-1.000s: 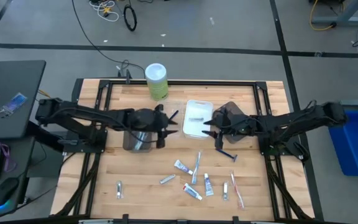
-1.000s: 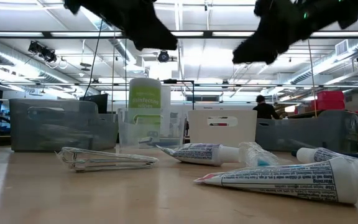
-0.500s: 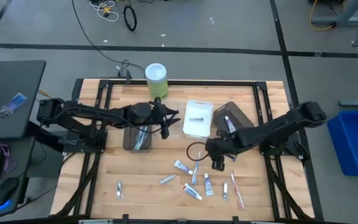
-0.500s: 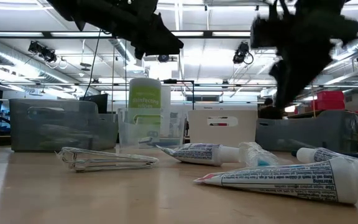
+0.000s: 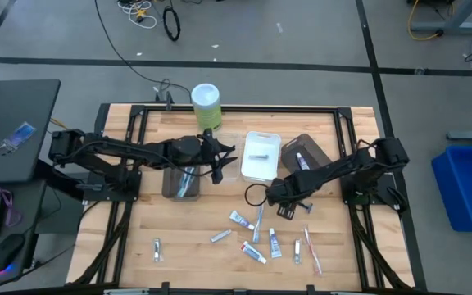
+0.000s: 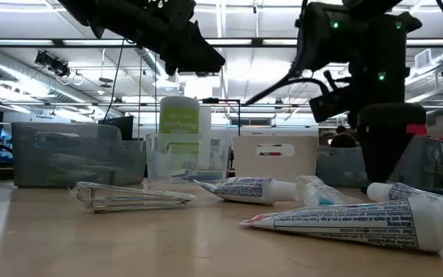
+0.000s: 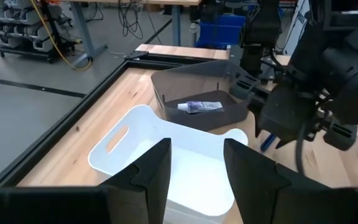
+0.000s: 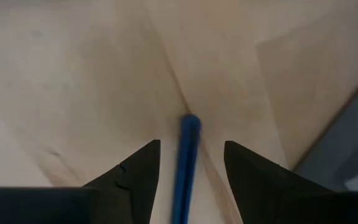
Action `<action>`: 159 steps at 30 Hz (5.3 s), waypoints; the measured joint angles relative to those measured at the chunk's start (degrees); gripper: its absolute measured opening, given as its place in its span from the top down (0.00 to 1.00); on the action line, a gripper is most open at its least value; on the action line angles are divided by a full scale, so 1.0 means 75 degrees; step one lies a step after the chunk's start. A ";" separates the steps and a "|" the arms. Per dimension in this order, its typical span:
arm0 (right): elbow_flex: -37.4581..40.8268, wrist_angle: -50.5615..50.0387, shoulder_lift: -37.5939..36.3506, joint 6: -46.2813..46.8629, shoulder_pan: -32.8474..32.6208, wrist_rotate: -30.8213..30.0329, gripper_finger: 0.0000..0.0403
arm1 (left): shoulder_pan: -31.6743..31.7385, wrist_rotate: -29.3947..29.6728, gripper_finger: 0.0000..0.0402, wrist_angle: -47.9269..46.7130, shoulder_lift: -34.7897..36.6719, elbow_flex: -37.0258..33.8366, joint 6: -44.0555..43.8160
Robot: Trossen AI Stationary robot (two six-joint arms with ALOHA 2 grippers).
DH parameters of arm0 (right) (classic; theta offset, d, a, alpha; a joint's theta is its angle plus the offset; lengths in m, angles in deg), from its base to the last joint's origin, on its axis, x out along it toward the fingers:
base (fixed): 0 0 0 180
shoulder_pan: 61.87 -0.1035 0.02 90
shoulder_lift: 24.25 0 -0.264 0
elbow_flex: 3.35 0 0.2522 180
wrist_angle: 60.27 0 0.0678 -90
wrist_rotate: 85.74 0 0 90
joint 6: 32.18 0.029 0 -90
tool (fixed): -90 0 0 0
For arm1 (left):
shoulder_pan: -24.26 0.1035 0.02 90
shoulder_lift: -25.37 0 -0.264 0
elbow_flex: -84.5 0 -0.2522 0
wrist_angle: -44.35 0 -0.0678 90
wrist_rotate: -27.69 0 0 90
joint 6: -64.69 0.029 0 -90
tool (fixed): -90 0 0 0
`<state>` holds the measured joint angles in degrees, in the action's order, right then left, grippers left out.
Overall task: Pick & Place Travel size toiletries
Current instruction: Put the blue razor into the transparent bin
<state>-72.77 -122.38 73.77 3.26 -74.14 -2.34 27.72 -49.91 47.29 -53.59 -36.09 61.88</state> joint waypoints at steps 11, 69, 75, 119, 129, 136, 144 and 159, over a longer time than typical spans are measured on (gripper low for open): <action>0.0394 0.0388 0.0047 0.0166 0.0134 0.0548 0.64 | 0.0000 0.0000 0.61 -0.0096 0.0000 0.0000 0.0002; -0.0784 0.6993 -0.1621 -0.4593 0.1541 -0.0784 0.88 | -0.0026 -0.0372 0.61 0.0236 -0.0009 0.0006 -0.0516; -0.0784 0.6673 -0.1684 -0.4670 0.1550 -0.1510 0.88 | -0.0037 -0.0448 0.61 0.0160 -0.0007 0.0006 -0.0517; -0.0790 0.6127 -0.1670 -0.4528 0.1635 -0.1602 0.64 | -0.0038 0.0385 0.87 -0.0351 -0.0006 0.0006 -0.1911; -0.0787 0.4004 -0.1670 -0.2890 0.1626 -0.2047 0.48 | 0.0432 0.1873 0.86 -0.3278 -0.0003 0.0006 -0.4139; -0.0787 0.3900 -0.1670 -0.2843 0.1626 -0.2049 0.48 | 0.0601 0.1309 0.87 -0.3111 -0.0009 0.0006 -0.4171; -0.0787 0.3882 -0.1670 -0.2839 0.1626 -0.2032 0.54 | 0.0606 0.1028 0.87 -0.2286 -0.0928 0.0006 -0.4311; -0.0784 0.3458 -0.1670 -0.2699 0.1626 -0.0637 0.58 | 0.0766 0.0191 0.77 -0.2121 -0.1501 0.0003 -0.4310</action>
<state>-78.65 -96.44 61.25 -16.99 -61.94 -7.12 33.47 -48.47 31.38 -64.85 -36.07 29.56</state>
